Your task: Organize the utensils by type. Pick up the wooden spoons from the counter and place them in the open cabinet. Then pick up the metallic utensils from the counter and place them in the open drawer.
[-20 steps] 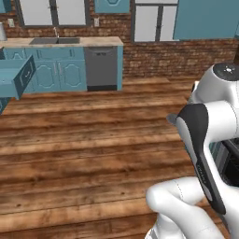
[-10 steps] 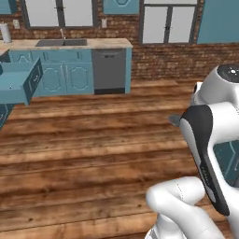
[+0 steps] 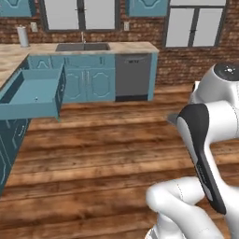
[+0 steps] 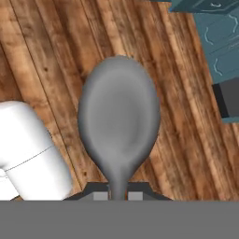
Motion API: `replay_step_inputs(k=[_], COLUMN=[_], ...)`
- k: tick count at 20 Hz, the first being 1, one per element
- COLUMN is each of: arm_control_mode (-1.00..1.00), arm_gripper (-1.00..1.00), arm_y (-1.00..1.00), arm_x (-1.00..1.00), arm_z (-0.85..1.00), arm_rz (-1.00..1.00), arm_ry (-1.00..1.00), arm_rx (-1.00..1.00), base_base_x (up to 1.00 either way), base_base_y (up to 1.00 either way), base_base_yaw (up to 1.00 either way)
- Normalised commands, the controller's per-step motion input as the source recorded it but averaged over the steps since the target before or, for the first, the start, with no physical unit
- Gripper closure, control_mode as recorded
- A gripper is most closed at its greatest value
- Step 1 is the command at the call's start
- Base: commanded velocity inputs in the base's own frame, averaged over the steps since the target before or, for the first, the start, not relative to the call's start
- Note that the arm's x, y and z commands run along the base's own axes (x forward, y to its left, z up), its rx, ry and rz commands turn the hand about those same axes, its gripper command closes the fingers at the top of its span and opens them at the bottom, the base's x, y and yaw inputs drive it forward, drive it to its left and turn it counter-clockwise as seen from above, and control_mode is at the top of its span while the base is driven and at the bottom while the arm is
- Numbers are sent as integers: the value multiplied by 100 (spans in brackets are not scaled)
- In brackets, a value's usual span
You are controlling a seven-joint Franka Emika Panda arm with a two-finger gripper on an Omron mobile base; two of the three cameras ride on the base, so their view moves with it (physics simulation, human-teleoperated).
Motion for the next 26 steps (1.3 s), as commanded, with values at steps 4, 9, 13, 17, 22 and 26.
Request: replay_step_inputs(k=[4, 9, 13, 17, 22, 26], arm_control_mode=[100, 100, 100, 100, 100, 100], arm_gripper=[100, 100, 100, 100, 100, 100], arm_y=[0, 0, 0, 0, 0, 0], arm_x=[0, 0, 0, 0, 0, 0], arm_z=[0, 0, 0, 0, 0, 0], arm_rz=[0, 0, 0, 0, 0, 0], arm_ry=[0, 0, 0, 0, 0, 0], arm_rx=[0, 0, 0, 0, 0, 0], base_base_x=[100, 100, 95, 83, 84, 95], base_base_y=[99, 97, 81, 68, 61, 42], base_base_yaw=[5, 5, 6, 7, 5, 1])
